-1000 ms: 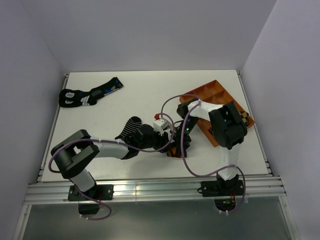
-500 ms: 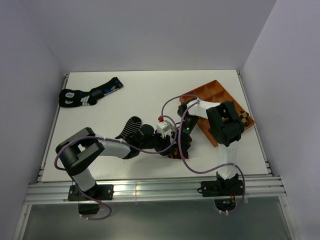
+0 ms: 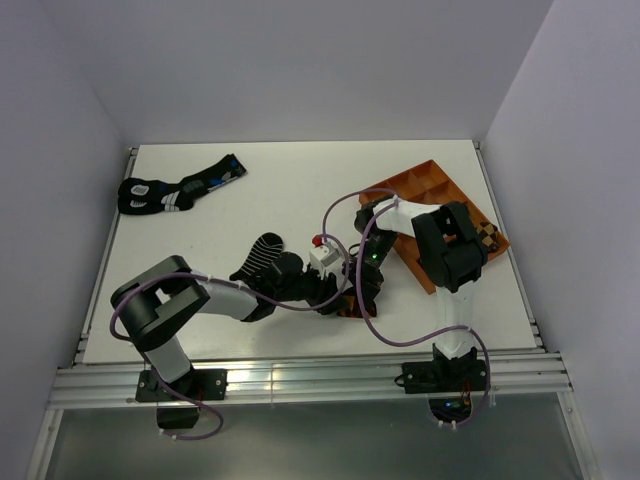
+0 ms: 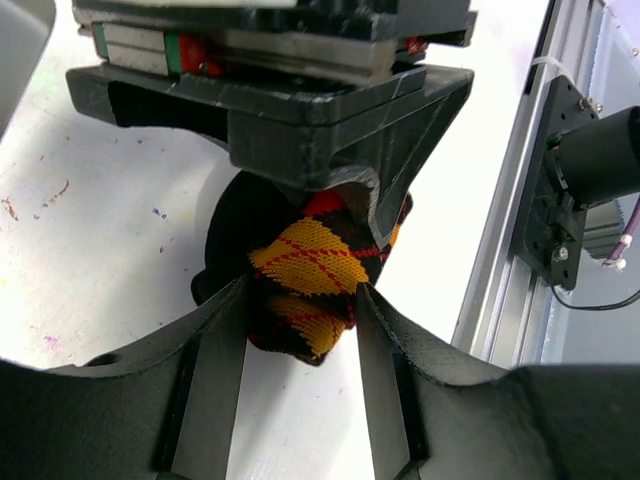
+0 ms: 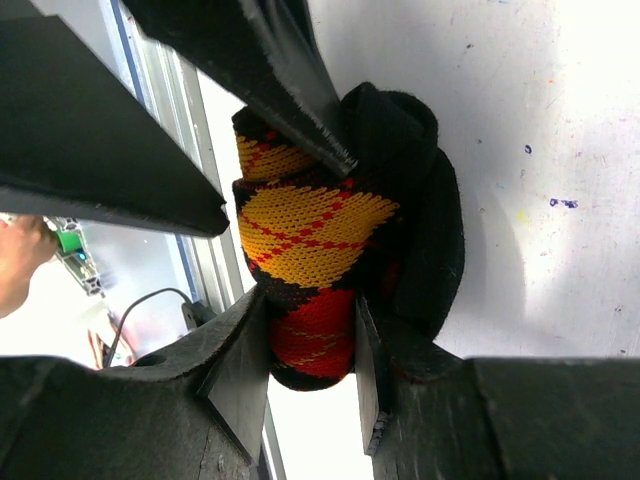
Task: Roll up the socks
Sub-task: Roll the sock at the center of the board.
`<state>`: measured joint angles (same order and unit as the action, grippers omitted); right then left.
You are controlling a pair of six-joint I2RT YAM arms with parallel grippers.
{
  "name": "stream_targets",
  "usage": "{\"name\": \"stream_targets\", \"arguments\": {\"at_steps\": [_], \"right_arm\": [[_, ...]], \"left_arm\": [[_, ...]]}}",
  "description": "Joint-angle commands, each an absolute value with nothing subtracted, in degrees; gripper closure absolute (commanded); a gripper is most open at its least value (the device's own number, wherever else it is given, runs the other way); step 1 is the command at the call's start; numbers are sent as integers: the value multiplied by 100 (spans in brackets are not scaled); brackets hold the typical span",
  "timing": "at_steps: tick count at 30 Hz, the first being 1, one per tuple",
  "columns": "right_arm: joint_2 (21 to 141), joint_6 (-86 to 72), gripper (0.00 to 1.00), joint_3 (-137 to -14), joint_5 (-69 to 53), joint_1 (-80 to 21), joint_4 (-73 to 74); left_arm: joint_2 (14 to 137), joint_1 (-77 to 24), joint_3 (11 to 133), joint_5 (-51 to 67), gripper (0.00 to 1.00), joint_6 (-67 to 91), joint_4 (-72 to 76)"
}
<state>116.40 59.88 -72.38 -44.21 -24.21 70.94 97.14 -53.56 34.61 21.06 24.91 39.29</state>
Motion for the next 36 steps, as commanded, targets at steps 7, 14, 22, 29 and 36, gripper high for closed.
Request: {"name": "stream_targets", "arguments": {"at_steps": [7,14,22,29,36], "right_arm": [[11804,5740,79,-7339,-3674,-2373,6320],[11629,5450,76,-7207,-3586,-2373,6056],[11145,5028,53,-6918,-3489,-2382,5502],[10294,4702,41,-6487,-3638,-2303,5036],[9660,4649,36,-6293,-3788,-2075,5045]], "left_arm": [[10098,-5396,3779,2479,50,2821,4211],[10327,-5502,4095,2224,79,3058,3509],[10345,-5695,4333,1802,100,3383,2568],[10450,-5722,4307,1810,100,3577,2215],[10582,-5722,4394,1819,100,3656,1960]]}}
